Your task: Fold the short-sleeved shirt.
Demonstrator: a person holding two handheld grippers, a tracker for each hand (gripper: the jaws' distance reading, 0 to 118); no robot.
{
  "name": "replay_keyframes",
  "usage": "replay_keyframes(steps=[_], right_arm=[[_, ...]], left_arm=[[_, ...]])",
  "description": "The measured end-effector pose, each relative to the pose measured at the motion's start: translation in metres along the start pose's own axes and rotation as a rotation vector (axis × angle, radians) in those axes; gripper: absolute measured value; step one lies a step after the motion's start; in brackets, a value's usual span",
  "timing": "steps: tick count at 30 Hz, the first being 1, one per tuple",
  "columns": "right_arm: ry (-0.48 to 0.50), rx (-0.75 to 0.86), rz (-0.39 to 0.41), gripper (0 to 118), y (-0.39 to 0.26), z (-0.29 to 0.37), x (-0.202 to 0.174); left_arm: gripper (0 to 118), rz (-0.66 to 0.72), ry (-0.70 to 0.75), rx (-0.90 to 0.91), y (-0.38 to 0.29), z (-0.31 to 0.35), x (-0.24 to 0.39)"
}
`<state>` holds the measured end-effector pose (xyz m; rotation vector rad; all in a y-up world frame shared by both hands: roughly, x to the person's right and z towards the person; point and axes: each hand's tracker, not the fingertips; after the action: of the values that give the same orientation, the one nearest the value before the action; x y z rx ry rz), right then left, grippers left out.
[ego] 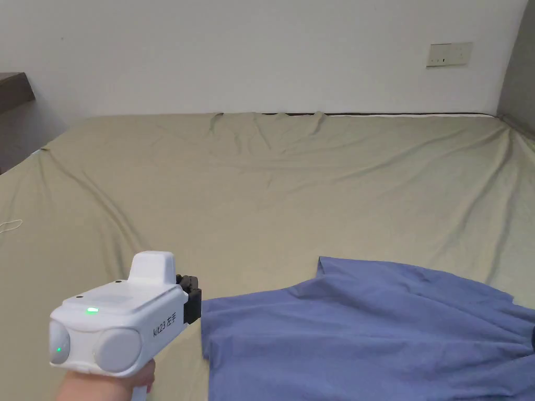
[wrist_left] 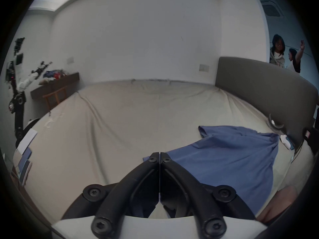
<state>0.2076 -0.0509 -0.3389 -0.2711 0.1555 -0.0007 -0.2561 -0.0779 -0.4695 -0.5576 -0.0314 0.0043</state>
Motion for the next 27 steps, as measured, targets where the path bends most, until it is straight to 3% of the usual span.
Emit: replay_keyframes(steps=[2, 3, 4, 7, 12, 14, 15, 16, 17, 18, 19, 20, 23, 25, 27], right_arm=[[-0.008, -0.011, 0.005, 3, -0.002, 0.000, 0.003], [-0.010, -0.016, 0.010, 3, -0.003, -0.001, 0.005], [-0.013, -0.020, 0.018, 3, -0.005, -0.002, 0.006], [-0.026, -0.037, 0.026, 3, -0.008, -0.006, 0.011], [-0.041, -0.093, -0.032, 3, -0.015, -0.014, 0.020], [-0.051, -0.108, -0.027, 3, -0.018, -0.016, 0.023], [-0.053, -0.113, -0.027, 3, -0.019, -0.016, 0.023], [-0.054, -0.118, -0.029, 3, -0.018, -0.017, 0.022], [-0.052, -0.121, -0.033, 3, -0.018, -0.017, 0.023], [-0.050, -0.124, -0.037, 3, -0.019, -0.018, 0.023], [-0.047, -0.124, -0.037, 3, -0.019, -0.018, 0.023], [-0.045, -0.124, -0.035, 3, -0.017, -0.018, 0.021], [-0.032, -0.114, -0.032, 3, -0.016, -0.018, 0.020], [-0.036, -0.114, -0.034, 3, -0.016, -0.017, 0.023], [-0.043, -0.113, -0.038, 3, -0.016, -0.014, 0.026]], left_arm=[[68, -0.021, -0.019, -0.095, 0.015, -0.044, -0.006], [93, -0.013, -0.006, -0.090, 0.020, -0.062, -0.009], [104, -0.008, -0.013, -0.108, 0.023, -0.080, -0.014], [104, 0.025, -0.014, -0.168, 0.022, -0.125, -0.022], [99, 0.153, -0.019, -0.326, -0.010, -0.172, -0.021], [89, 0.126, -0.032, -0.348, -0.028, -0.176, -0.012], [89, -0.002, 0.023, -0.247, -0.034, -0.167, 0.000], [83, -0.118, 0.044, -0.251, -0.038, -0.164, 0.010], [78, -0.125, 0.046, -0.272, -0.038, -0.164, 0.013], [65, -0.049, 0.035, -0.250, -0.033, -0.161, 0.011], [36, 0.051, -0.017, -0.272, -0.033, -0.157, 0.010], [6, 0.060, 0.024, -0.256, -0.032, -0.154, 0.013], [4, -0.038, -0.012, -0.294, -0.036, -0.145, 0.022], [3, -0.046, -0.097, -0.316, -0.038, -0.132, 0.029], [3, -0.063, -0.091, -0.280, -0.034, -0.116, 0.030]])
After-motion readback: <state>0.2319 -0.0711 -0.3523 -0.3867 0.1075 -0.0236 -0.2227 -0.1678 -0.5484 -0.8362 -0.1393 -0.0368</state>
